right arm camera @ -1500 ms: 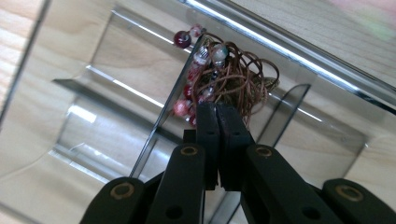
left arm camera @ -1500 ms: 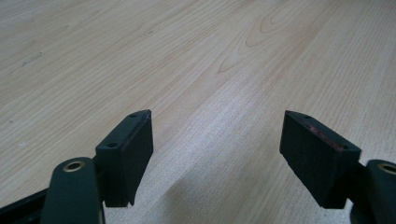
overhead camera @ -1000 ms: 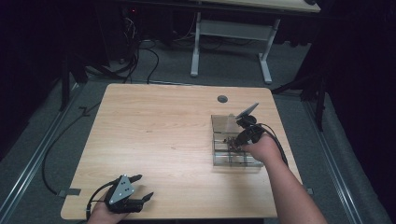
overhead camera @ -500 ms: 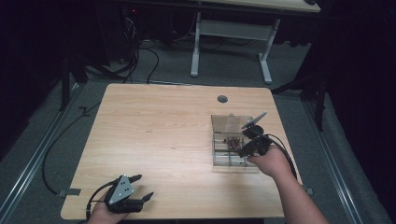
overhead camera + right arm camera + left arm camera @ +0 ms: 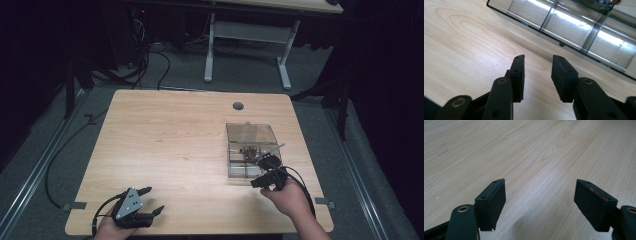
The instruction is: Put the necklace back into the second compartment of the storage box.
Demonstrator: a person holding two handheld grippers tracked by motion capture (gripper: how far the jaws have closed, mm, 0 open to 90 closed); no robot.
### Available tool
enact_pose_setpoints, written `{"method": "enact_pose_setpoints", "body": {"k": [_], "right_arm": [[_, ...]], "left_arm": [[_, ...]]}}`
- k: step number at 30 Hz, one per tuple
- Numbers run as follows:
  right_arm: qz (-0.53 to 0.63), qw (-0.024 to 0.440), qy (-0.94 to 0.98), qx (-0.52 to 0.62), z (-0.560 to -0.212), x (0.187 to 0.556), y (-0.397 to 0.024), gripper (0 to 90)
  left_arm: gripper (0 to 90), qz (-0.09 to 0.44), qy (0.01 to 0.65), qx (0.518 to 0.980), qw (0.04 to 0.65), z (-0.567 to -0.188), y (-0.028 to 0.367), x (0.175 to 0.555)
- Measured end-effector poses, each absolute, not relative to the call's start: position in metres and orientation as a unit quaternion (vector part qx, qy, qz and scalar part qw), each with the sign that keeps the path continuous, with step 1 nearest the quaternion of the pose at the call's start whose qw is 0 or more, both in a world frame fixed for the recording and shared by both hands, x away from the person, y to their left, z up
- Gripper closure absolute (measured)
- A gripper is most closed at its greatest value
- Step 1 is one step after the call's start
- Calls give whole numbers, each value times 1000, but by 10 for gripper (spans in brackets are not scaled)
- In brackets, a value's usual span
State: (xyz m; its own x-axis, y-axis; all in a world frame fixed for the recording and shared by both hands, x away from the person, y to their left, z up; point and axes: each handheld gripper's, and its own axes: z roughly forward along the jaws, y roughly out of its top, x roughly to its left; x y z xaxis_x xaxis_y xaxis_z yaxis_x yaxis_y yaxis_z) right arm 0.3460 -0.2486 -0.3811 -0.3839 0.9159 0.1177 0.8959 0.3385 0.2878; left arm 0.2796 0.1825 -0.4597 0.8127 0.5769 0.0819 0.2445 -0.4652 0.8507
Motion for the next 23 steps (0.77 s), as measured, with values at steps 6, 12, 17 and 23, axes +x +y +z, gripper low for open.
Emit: {"method": "enact_pose_setpoints", "body": {"k": [6, 12, 17, 23], "right_arm": [[231, 68, 802, 546, -406, 328, -250, 552], [347, 126, 776, 512, -434, 306, -254, 529], [405, 191, 753, 483, -450, 289, -254, 525], [451, 219, 721, 478, -451, 280, -259, 482]], "left_arm": [[258, 178, 251, 830, 465, -459, 185, 280], [257, 176, 256, 824, 474, -459, 186, 281], [253, 176, 260, 819, 480, -459, 188, 280], [249, 174, 280, 812, 482, -459, 189, 284]]}}
